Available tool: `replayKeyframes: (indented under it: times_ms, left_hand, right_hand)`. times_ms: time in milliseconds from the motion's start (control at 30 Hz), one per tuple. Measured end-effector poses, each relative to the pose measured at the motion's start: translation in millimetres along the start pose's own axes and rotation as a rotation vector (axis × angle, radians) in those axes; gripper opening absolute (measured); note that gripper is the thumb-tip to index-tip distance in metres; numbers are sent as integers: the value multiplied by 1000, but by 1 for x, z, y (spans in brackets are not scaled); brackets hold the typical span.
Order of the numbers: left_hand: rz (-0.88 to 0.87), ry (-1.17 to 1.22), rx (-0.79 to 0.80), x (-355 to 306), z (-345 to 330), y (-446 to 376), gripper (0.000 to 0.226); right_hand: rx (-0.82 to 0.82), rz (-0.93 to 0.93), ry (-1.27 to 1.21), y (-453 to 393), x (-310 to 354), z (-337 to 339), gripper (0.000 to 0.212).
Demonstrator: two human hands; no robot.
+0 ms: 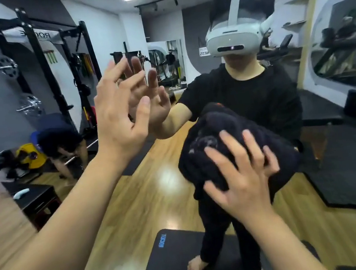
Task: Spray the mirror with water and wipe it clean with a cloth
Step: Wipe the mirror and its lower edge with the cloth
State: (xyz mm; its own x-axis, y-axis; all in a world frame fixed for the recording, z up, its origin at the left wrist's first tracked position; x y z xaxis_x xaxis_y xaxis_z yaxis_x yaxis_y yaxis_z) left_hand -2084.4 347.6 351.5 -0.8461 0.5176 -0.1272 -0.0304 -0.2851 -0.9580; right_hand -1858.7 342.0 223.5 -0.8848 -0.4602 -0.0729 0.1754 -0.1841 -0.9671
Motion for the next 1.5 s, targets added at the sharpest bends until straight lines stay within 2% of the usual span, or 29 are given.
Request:
replayKeyframes:
  times_ms: [133, 200, 267, 367, 500, 633, 733, 900, 1000, 1100, 1167, 1233, 1333, 1500]
  left_hand:
    - [-72, -102, 39, 33, 15, 10, 42]
    - [-86, -110, 45, 46, 21, 15, 43]
    - [-67, -85, 51, 60, 24, 18, 43]
    - [-105, -64, 65, 75, 26, 21, 41]
    - [-138, -62, 95, 78, 25, 23, 41]
    - [-157, -98, 133, 79, 27, 27, 50]
    - [-178, -160, 125, 80, 32, 33, 59]
    - [-14, -165, 126, 98, 37, 34, 61]
    - [4, -156, 167, 101, 34, 34, 60]
    - [29, -124, 172, 97, 37, 30, 56]
    - [20, -90, 175, 99, 42, 28, 56]
    - [19, 2, 171, 102, 48, 27, 56]
    - [74, 148, 191, 104, 53, 31, 56]
    - [72, 226, 197, 114, 62, 37, 56]
  right_hand:
    - [-220, -407, -206, -88, 7, 19, 58]
    - [-280, -518, -200, -105, 27, 9, 61]
    - [-247, -440, -61, -99, 55, -17, 63]
    - [-112, -174, 67, -47, 106, -68, 54]
    - [168, 213, 138, 55, 160, -118, 56]
    - [446, 578, 203, 113, 161, -129, 66]
    - [434, 532, 179, 110, 144, -116, 62]
    - [213, 374, 124, 46, 114, -80, 55]
    - [70, 175, 104, -15, 94, -55, 53]
    - [4, -95, 35, -67, 85, -36, 61]
    - [-47, -268, -35, -89, 93, -33, 64]
    - [-77, -332, -30, -92, 113, -45, 67]
    - [6, -125, 69, -58, 153, -82, 65]
    - [195, 269, 96, 45, 205, -140, 56]
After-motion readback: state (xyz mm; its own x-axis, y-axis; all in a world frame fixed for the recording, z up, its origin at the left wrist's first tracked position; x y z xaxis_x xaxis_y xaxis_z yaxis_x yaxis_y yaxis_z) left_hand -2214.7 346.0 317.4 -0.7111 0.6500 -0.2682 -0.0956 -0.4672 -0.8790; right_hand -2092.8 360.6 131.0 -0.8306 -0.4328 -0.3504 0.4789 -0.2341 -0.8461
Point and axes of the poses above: each hand's wrist, its own y-axis away from the middle knuckle, its own z-axis out of the back of the hand, x = y × z, the point moved 3 cm from there along -y, towards the middle knuckle, and after that the axes turned 2 degrees about z, right-handed, at the moved point
